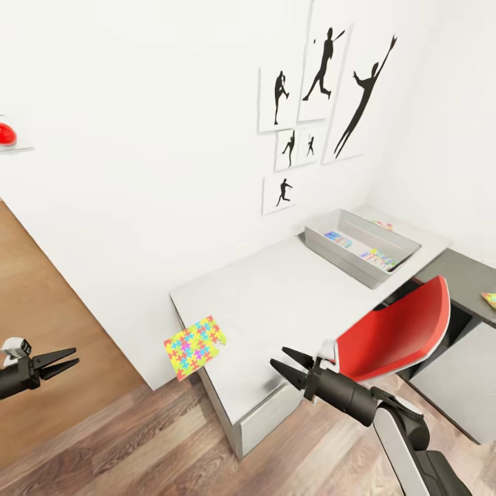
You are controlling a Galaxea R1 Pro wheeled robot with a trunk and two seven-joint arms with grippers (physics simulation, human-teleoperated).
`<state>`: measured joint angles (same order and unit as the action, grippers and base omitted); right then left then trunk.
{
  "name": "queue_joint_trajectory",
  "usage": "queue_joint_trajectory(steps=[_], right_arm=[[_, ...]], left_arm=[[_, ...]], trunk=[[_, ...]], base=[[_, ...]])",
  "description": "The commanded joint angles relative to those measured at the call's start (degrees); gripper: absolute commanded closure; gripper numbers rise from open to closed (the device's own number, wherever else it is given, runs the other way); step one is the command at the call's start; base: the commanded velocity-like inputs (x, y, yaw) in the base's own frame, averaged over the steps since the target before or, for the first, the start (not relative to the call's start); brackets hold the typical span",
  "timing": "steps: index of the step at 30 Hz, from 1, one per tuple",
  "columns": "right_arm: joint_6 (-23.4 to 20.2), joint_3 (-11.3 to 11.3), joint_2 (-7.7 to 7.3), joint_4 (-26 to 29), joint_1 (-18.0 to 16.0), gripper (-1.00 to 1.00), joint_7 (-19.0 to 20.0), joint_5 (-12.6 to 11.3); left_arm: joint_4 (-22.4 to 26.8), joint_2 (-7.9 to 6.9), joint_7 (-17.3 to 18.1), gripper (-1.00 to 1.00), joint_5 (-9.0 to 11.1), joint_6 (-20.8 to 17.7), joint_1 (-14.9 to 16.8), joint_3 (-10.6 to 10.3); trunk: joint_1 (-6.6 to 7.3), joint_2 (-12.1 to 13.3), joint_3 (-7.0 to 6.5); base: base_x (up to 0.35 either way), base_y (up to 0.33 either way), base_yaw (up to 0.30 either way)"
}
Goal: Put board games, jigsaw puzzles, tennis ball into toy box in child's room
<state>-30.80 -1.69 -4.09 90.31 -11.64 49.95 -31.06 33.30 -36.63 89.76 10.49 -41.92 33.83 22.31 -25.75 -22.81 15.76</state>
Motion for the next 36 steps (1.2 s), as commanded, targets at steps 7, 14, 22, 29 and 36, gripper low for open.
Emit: queue_joint_trajectory(steps=[7, 14, 22, 29, 36], right_arm=[[0.42, 0.00, -0.16, -0.03, -0.05, -1.00, 0.65, -0.49], [1.00, 0.02, -0.27, -0.02, -0.05, -1.00, 0.77, -0.49], [1.23, -0.01, -0.24, -0.03, -0.04, -1.00, 0.91, -0.52], [1.26, -0.04, -0.07, -0.04, -0.04, -1.00, 0.91, -0.52], [1.26, -0.01, -0.05, -0.04, -0.05, -1.00, 0.79, -0.53]], left_arm=[[0.01, 0.54, -1.67, -1.00, -0.52, -0.69, 0.07, -0.05], [0.01, 1.38, -10.28, -1.00, -0.53, -0.60, 0.15, -0.01], [0.01, 1.90, -14.24, -1.00, -0.51, -0.61, 0.25, 0.01], [0.01, 1.98, -14.84, -1.00, -0.55, -0.67, 0.26, 0.02], [0.01, 2.00, -14.91, -1.00, -0.56, -0.70, 0.27, 0.02]], trunk=[[-0.03, -0.10, -0.42], [-0.03, -0.10, -0.73], [-0.03, -0.10, -0.79], [-0.03, -0.10, -0.80], [-0.03, -0.10, -0.80]], base=[[0.009, -0.009, -0.201], [0.135, -0.130, -0.142], [0.157, -0.121, -0.024], [0.033, -0.020, -0.003], [0.008, -0.005, -0.001]])
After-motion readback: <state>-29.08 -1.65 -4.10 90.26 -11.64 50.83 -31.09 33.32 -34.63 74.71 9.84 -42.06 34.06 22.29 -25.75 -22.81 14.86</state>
